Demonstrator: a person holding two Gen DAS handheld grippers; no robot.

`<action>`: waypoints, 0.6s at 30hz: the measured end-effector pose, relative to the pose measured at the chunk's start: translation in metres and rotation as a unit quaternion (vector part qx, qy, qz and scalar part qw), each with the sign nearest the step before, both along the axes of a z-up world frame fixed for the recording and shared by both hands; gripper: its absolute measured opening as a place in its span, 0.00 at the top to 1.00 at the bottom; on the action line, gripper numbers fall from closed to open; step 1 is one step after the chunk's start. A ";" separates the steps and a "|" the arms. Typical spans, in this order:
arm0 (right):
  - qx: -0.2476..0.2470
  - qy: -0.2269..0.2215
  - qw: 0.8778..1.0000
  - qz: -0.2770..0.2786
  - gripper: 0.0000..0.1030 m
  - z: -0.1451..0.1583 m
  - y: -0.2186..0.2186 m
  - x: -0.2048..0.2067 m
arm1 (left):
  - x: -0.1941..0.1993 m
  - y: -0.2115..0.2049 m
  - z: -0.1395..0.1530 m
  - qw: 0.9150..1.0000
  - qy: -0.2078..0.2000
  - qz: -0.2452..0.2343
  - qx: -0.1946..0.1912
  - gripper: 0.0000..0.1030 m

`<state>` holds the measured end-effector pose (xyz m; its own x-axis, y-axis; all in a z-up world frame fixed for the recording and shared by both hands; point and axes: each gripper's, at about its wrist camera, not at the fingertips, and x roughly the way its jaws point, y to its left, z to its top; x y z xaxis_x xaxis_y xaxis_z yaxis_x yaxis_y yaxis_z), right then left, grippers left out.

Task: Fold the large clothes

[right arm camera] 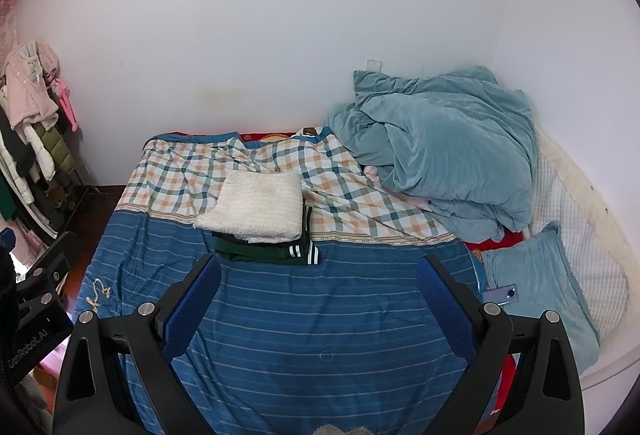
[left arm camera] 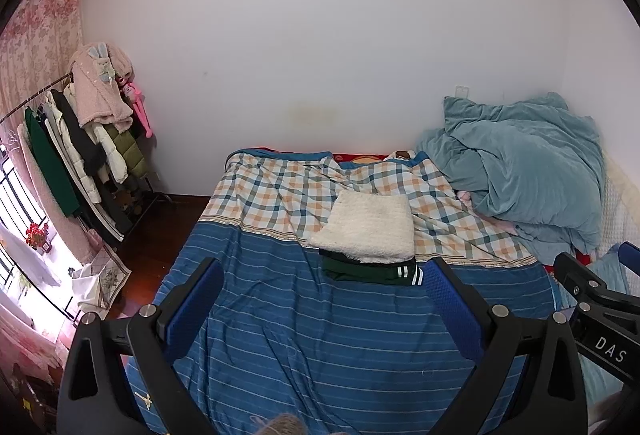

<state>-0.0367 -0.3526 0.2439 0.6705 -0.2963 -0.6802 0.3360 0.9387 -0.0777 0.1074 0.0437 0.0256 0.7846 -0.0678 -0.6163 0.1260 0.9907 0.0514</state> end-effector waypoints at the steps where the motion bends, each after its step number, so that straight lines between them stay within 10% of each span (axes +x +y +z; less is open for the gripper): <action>1: 0.000 0.000 1.000 0.000 0.03 0.000 0.000 0.000 | 0.000 0.000 0.000 1.000 0.000 0.000 0.000 0.01; 18: 0.001 -0.001 1.000 0.000 0.03 -0.001 0.001 -0.003 | 0.000 -0.001 -0.002 1.000 -0.001 0.002 0.001 0.01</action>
<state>-0.0399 -0.3513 0.2428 0.6713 -0.2957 -0.6797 0.3362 0.9387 -0.0763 0.1078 0.0428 0.0236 0.7860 -0.0637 -0.6149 0.1225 0.9910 0.0540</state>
